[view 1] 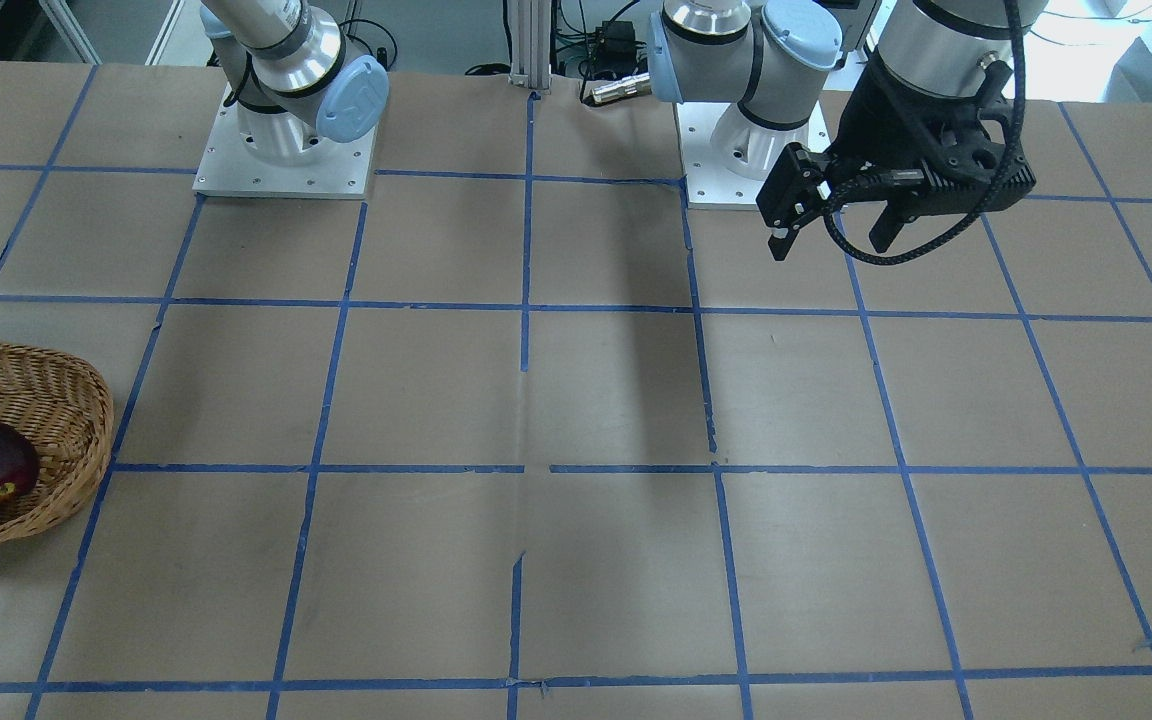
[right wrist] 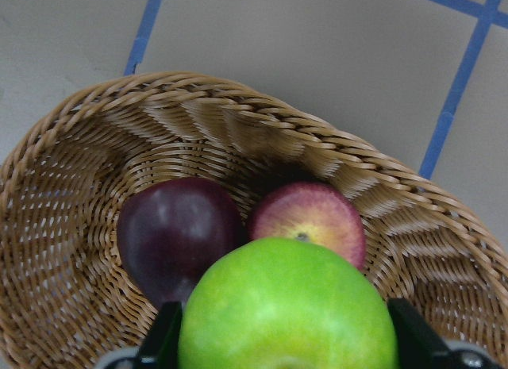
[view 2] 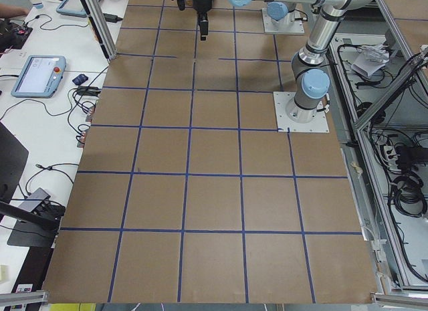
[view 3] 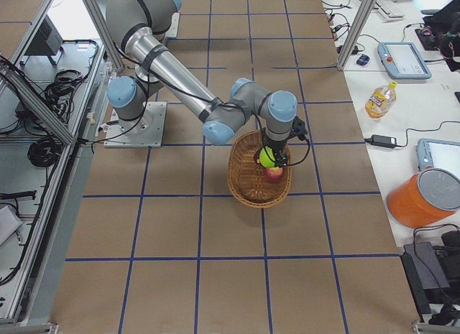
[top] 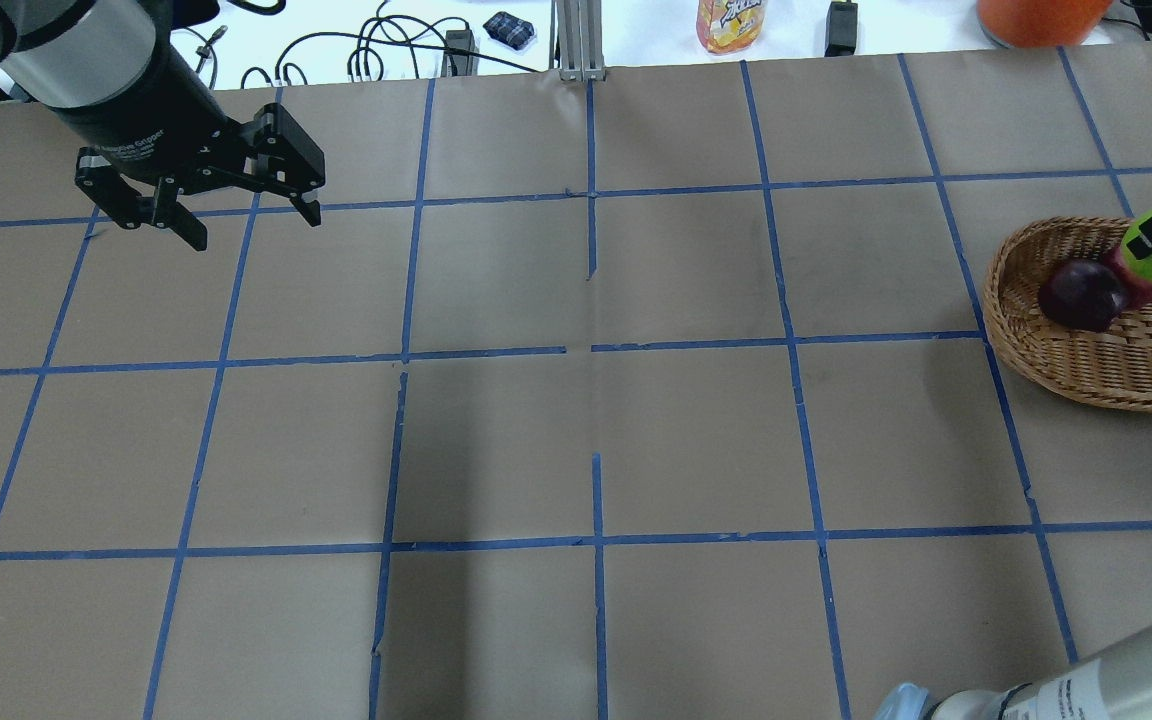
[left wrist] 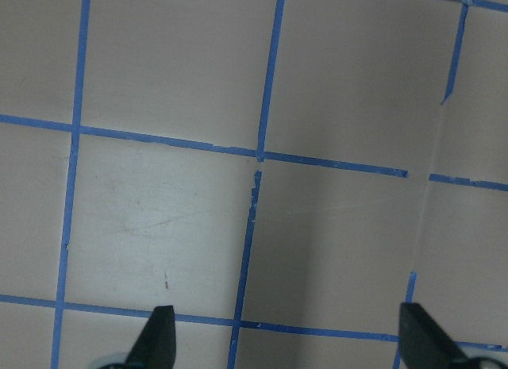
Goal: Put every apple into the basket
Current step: 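Grasp the green apple with the right gripper and drop it into the basket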
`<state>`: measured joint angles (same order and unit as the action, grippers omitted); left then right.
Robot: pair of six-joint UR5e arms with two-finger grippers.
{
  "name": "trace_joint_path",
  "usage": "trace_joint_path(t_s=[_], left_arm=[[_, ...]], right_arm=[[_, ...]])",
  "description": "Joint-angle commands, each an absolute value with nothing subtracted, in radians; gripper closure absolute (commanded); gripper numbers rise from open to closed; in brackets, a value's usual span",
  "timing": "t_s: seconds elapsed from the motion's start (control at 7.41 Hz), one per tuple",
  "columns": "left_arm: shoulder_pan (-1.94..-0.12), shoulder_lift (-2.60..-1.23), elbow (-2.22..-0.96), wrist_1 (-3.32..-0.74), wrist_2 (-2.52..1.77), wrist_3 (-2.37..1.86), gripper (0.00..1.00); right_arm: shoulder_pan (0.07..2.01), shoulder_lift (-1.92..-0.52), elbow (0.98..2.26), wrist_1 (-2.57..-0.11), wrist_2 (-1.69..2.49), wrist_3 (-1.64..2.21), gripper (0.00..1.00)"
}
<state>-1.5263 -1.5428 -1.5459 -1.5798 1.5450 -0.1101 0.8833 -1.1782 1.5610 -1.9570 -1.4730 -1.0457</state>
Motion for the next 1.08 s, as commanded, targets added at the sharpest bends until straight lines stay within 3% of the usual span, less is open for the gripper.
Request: trace_joint_path(t_s=[0.0, 0.13, 0.4, 0.94], left_arm=[[-1.526, -1.560, -1.549, -1.575, 1.566, -0.120, 0.00], [-1.526, -1.560, -1.549, -1.575, 1.562, -0.120, 0.00], [-1.526, -1.553, -1.549, -1.575, 1.555, -0.121, 0.00], [-1.525, -1.548, -1.549, -1.577, 1.562, -0.121, 0.00]], right_arm=[[0.813, -1.129, 1.508, -1.940, -1.471, -1.097, 0.39], [0.798, -1.103, 1.494, -1.937, -1.471, -1.104, 0.36], [0.793, -1.106, 1.500, -1.934, -1.470, -1.104, 0.00], [0.813, -1.245, 1.493, -1.751, -1.488, -1.082, 0.00]])
